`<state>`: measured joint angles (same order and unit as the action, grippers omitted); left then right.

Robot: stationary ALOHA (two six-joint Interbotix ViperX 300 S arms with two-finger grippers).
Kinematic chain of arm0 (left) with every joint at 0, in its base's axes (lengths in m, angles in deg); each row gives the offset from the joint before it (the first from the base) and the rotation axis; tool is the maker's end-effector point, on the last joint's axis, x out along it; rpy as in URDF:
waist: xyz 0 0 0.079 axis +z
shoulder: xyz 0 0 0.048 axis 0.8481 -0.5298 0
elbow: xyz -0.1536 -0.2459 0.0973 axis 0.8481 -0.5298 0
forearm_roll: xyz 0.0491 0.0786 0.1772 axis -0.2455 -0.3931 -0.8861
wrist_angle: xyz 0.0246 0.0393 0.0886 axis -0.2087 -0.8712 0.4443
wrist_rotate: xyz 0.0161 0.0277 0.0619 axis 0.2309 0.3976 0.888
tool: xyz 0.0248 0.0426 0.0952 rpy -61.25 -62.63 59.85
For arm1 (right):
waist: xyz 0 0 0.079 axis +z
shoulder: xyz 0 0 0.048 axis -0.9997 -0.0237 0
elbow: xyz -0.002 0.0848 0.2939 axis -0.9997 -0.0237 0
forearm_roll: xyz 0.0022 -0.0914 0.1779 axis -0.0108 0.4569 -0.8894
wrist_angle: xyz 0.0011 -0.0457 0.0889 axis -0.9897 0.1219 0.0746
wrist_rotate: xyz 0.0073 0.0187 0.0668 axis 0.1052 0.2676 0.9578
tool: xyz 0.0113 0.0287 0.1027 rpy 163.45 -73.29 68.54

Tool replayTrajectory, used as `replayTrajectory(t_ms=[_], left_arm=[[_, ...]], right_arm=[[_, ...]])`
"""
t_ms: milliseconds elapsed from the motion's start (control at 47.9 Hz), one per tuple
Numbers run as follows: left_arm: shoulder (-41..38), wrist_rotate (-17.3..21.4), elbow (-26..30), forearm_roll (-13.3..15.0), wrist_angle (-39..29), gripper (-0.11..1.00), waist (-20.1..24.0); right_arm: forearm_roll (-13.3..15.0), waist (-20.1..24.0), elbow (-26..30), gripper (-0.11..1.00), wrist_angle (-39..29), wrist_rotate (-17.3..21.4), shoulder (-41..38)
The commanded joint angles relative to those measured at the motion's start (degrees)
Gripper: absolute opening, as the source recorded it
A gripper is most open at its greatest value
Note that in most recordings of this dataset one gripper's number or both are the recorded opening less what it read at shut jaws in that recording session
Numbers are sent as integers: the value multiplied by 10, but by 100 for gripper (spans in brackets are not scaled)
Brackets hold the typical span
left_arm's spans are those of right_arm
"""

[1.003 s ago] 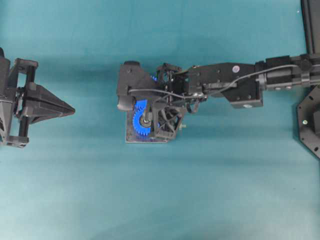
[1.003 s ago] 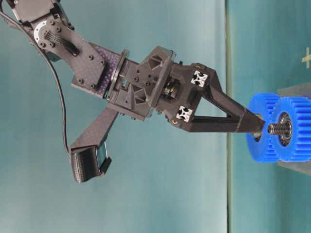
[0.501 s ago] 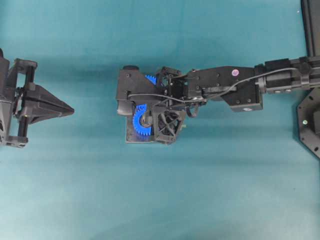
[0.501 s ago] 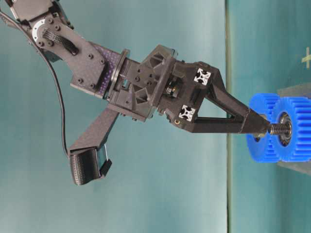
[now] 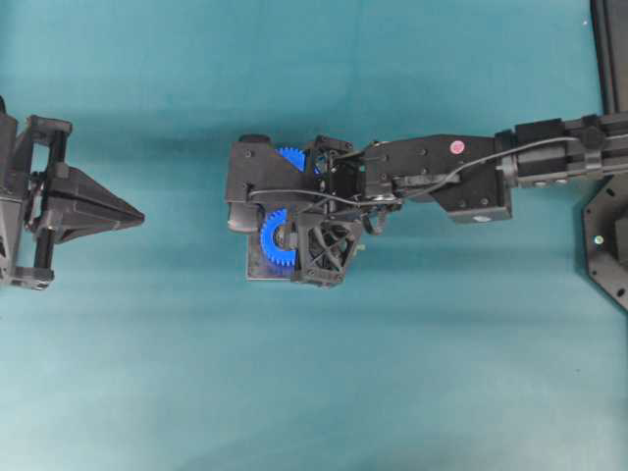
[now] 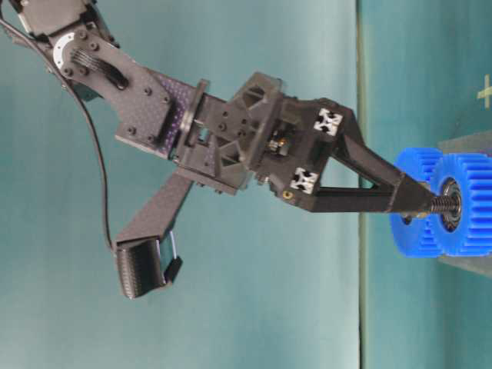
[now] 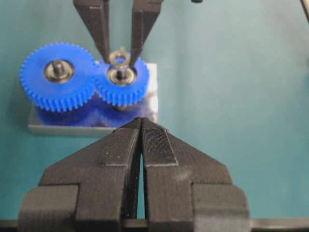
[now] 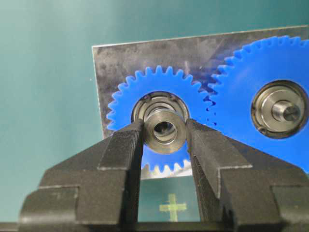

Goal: Insert the washer onto the shaft.
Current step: 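Carry the washer over the lower gear's shaft and lower it on, then open the right gripper and lift it away from the shaft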

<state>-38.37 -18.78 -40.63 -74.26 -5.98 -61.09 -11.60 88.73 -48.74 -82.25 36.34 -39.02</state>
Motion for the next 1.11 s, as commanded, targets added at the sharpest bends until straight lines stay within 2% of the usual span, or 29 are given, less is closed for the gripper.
replayTrajectory(t_ms=[0, 292, 627, 1086], left_arm=[[1, -1, 7, -1, 4, 1, 0], [7, -1, 6, -1, 4, 1, -1], [7, -1, 5, -1, 4, 1, 0], [14, -1, 1, -2, 4, 1, 0]], right_arm=[[-4, 3, 16, 31, 2, 1, 9], [-4, 5, 19, 31, -1, 2, 4], [-5, 10, 30, 31, -38, 2, -11], [-7, 13, 33, 31, -38, 5, -14]])
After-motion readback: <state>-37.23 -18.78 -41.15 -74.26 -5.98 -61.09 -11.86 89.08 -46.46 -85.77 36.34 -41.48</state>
